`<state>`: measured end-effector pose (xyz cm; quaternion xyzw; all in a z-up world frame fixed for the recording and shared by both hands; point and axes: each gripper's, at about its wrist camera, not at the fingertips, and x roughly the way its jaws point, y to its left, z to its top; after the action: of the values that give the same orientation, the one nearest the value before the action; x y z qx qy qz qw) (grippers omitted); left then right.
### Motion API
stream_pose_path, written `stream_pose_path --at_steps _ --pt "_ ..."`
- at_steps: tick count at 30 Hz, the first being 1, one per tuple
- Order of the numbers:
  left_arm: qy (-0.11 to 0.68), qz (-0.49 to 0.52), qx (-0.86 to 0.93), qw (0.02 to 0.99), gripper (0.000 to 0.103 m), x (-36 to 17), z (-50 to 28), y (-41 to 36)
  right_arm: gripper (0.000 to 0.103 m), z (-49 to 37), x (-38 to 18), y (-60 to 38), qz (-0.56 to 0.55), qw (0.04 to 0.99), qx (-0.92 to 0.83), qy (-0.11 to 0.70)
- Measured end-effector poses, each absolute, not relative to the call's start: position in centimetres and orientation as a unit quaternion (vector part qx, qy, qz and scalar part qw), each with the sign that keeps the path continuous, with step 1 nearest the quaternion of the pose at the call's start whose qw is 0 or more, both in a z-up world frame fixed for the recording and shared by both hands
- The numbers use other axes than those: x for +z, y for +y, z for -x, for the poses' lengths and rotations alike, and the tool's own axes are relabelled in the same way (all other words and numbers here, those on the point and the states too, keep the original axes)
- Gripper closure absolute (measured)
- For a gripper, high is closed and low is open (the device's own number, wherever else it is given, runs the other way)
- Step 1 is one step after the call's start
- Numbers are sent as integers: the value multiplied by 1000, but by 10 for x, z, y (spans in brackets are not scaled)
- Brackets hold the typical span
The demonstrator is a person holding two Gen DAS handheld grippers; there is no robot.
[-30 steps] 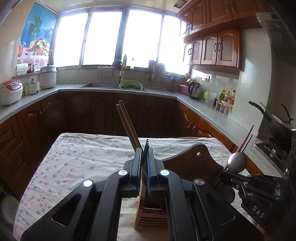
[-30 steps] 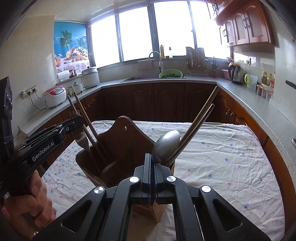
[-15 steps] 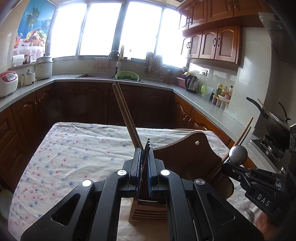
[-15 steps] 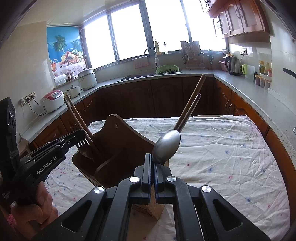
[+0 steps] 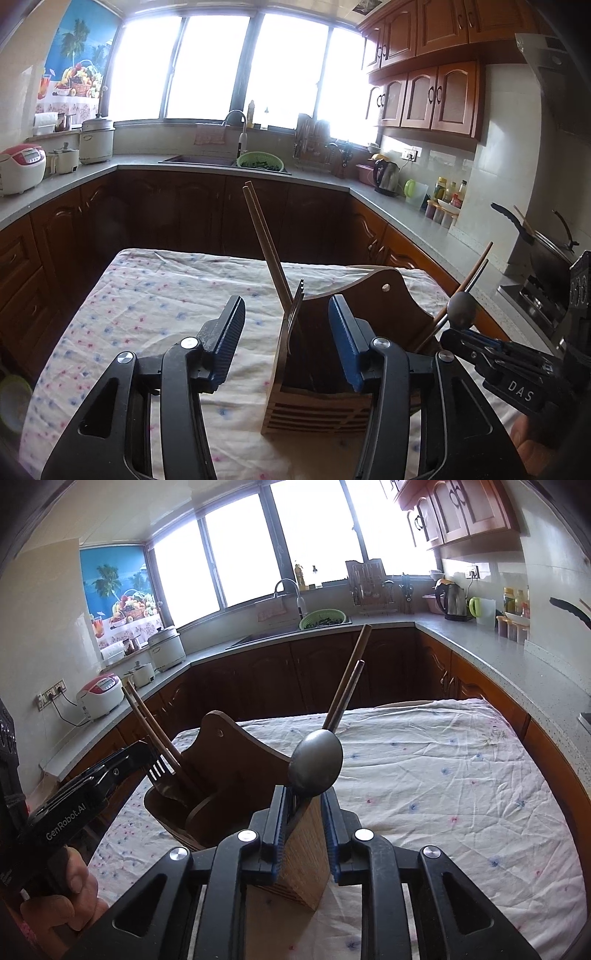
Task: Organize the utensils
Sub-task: 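Lower the chopstick and spoon into the holder and open both tools, then withdraw both open tools back toward the remaining chopsticks on the cloth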
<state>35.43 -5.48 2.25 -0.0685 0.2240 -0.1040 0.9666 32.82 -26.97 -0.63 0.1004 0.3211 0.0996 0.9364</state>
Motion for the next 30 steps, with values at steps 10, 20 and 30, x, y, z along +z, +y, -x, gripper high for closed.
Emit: stream_pose_path --at_steps 10,20,30 --pt "238 93 -77 964 13 16 -324 -30 44 -303 0 -283 -130 941 90 298" --pt "272 111 -55 954 5 5 -266 -2 24 -249 16 -284 -141 947 112 266" --pt "301 135 -49 943 5 -3 -211 14 22 -194 16 -291 -153 944 118 269"
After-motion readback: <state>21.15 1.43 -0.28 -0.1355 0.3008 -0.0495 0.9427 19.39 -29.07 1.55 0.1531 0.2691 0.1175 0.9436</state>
